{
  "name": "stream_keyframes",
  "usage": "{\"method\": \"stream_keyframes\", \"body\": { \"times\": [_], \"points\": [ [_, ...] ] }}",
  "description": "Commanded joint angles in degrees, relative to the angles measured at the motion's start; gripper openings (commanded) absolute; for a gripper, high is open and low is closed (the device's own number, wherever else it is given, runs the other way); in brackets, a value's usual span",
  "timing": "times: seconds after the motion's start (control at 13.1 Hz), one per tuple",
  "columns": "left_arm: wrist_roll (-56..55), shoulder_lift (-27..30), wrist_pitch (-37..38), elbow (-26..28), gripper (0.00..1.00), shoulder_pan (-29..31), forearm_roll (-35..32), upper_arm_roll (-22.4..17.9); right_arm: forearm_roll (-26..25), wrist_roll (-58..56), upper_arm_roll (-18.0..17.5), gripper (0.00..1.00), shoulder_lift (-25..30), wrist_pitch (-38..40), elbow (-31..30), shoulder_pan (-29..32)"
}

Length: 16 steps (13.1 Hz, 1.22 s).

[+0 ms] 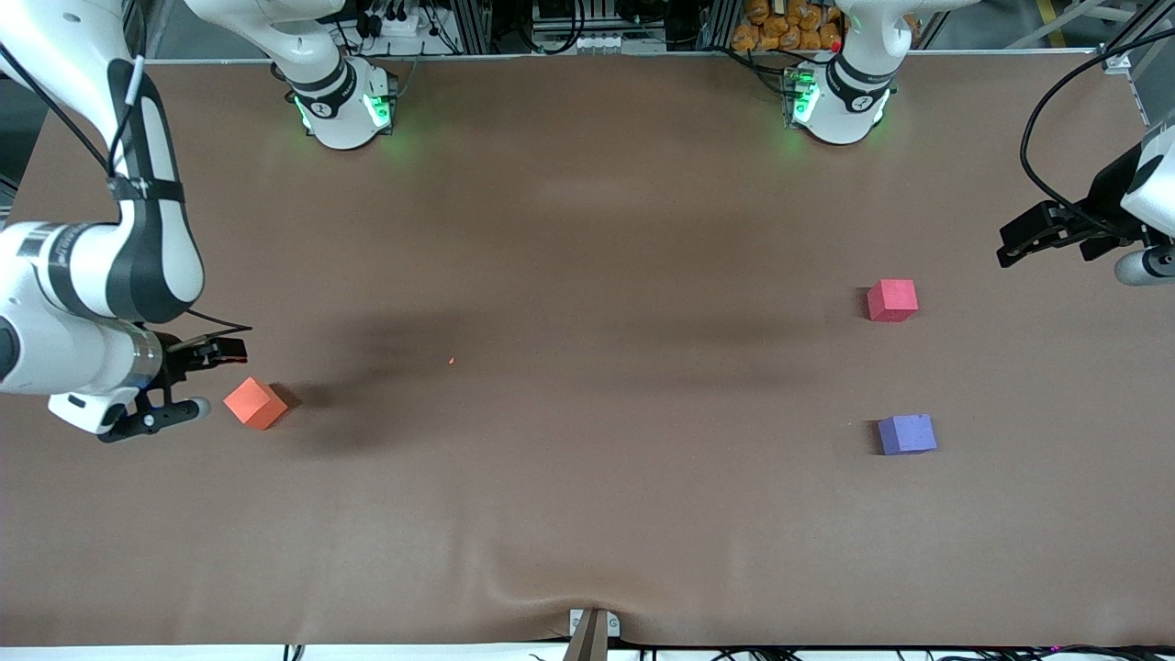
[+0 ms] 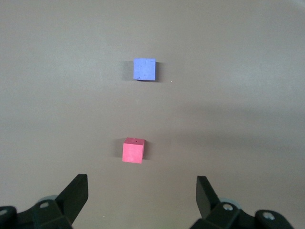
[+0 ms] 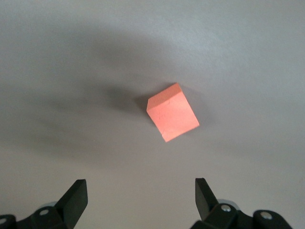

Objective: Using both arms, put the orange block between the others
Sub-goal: 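Reach the right gripper down to the orange cube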

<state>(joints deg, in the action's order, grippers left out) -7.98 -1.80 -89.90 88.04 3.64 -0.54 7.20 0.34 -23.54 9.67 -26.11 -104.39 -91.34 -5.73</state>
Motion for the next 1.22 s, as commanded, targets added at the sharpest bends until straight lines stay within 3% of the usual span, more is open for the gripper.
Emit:
{"method": "stream_keyframes", "body": {
  "times": [0.0, 0.3, 1.14],
  "points": [
    [0.8, 0.3, 0.7, 0.0, 1.0, 0.3, -1.2, 0.3, 0.7, -8.9, 0.2, 1.0, -2.4, -4.3, 0.1, 0.0],
    [0.8, 0.3, 0.7, 0.0, 1.0, 0.3, -1.2, 0.3, 0.3, -30.9, 0.3, 1.0, -6.4, -8.5, 0.0, 0.5],
    [0.8, 0.2, 0.6, 0.3, 1.0, 0.3, -0.9, 0.3, 0.1, -32.4, 0.3, 1.0, -11.7, -14.5, -0.1, 1.8]
  ]
}}
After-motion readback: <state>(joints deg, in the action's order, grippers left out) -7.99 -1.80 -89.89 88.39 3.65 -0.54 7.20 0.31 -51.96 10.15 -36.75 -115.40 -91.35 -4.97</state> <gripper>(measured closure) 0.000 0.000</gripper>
